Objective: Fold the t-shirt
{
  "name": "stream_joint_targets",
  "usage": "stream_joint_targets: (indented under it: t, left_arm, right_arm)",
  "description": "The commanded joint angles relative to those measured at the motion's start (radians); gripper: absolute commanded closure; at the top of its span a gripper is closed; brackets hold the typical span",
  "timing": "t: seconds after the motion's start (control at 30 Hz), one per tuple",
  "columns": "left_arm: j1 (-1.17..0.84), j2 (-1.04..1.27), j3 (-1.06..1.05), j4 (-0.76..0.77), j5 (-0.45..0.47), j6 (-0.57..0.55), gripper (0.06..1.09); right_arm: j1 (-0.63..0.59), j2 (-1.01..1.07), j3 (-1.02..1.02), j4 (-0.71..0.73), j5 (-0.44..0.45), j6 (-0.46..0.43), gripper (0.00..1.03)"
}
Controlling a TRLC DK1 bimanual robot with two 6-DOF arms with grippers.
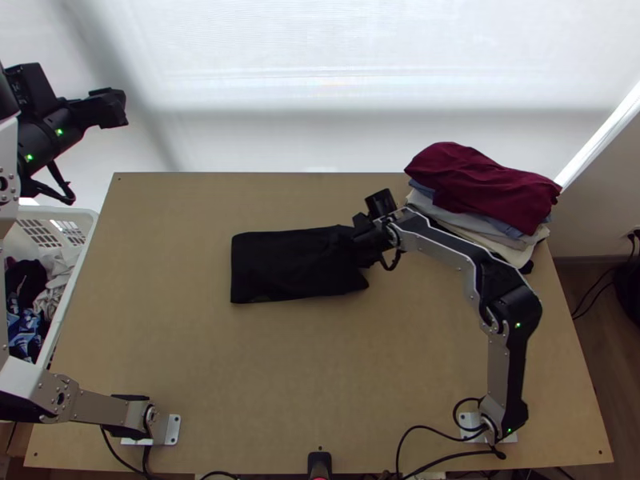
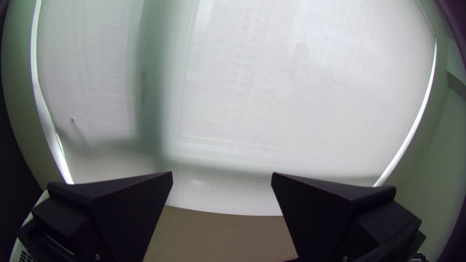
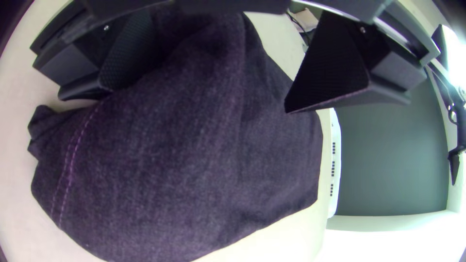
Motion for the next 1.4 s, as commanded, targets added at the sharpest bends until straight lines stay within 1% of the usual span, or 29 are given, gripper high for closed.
stream_joint_targets:
  t: [0.0,0.03,0.07,0.1,0.13,0.17,0.3,0.43,0.57,0.73,1.0,1.23,1.37]
  left_arm:
    - [0.008,-0.025,-0.012,-0.006,0.0,0.019,0.1]
    - [0.008,-0.025,-0.012,-0.006,0.0,0.019,0.1]
    - [0.008,-0.025,-0.012,-0.006,0.0,0.019,0.1]
    - [0.008,-0.027,-0.012,-0.006,0.0,0.017,0.1]
    - [0.006,-0.027,-0.013,-0.006,0.0,0.017,0.1]
    - [0.006,-0.028,-0.015,-0.006,0.0,0.017,0.1]
    - [0.008,-0.033,-0.018,-0.006,0.0,0.017,0.1]
    - [0.006,-0.035,-0.018,-0.006,0.0,0.017,0.1]
    - [0.008,-0.035,-0.018,-0.005,0.0,0.02,0.1]
    - [0.008,-0.036,-0.018,-0.002,0.0,0.02,0.1]
    - [0.023,-0.044,-0.024,-0.002,0.0,0.025,0.1]
    - [0.028,-0.048,-0.027,-0.003,-0.002,0.034,0.1]
    - [0.029,-0.045,-0.027,0.002,0.0,0.04,0.1]
  right_arm:
    - [0.039,0.037,0.011,-0.006,0.009,0.036,0.14]
    - [0.04,0.031,0.011,-0.007,0.009,0.036,0.29]
    - [0.04,0.019,0.006,-0.007,0.007,0.039,0.5]
    - [0.035,0.004,0.002,-0.007,0.007,0.045,0.79]
    - [0.031,-0.01,-0.002,-0.007,0.007,0.05,1.02]
    - [0.026,-0.024,-0.006,-0.009,0.007,0.052,1.0]
    - [-0.003,-0.105,-0.008,-0.032,0.004,0.061,1.0]
    - [-0.029,-0.225,0.025,-0.032,0.003,0.11,1.0]
    - [-0.052,-0.317,0.104,-0.072,-0.003,0.13,1.0]
    - [-0.101,-0.372,0.221,-0.107,-0.003,0.145,1.0]
    - [-0.258,-0.361,0.459,-0.138,-0.026,0.148,1.0]
    - [-0.397,-0.268,0.716,-0.187,-0.077,0.157,1.0]
    - [-0.462,-0.202,0.844,-0.171,-0.101,0.183,1.0]
